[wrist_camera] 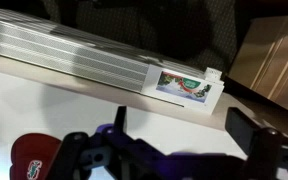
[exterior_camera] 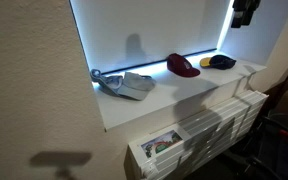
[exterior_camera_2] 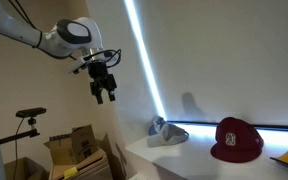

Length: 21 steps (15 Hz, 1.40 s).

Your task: Put the maroon cap on top of the black and yellow one

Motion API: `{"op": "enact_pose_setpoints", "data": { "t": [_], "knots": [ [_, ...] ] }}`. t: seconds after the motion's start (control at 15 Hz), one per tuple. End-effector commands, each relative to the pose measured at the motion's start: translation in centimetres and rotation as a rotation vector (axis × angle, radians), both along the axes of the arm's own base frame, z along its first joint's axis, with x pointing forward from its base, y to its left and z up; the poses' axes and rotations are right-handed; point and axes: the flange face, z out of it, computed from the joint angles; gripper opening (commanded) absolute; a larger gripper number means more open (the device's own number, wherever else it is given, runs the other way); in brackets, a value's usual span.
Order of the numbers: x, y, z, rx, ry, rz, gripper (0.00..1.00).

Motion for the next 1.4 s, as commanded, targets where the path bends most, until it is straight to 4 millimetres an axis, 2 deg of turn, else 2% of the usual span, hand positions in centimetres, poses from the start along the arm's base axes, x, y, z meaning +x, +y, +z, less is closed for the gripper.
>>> {"op": "enact_pose_setpoints", "data": {
  "t": [0.0, 0.73, 0.93, 1.0, 1.07, 1.13, 1.33],
  "knots": [
    [0.0, 0.0, 0.1, 0.000, 0.001, 0.000, 1.00],
    [0.0, 0.0, 0.1, 0.000, 0.001, 0.000, 1.00],
    [0.9, 0.2, 0.4, 0.071, -0.124, -0.117, 1.00],
    [-0.4, 0.6, 7.6, 0.108, -0.148, -0.154, 1.00],
    [-0.3, 0.6, 8.5, 0.142, -0.164, -0.193, 1.00],
    [-0.4, 0.8, 10.8, 0.178, -0.186, -0.235, 1.00],
    [-1.2, 1.5, 19.5, 0.271, -0.306, -0.365, 1.00]
  ]
}}
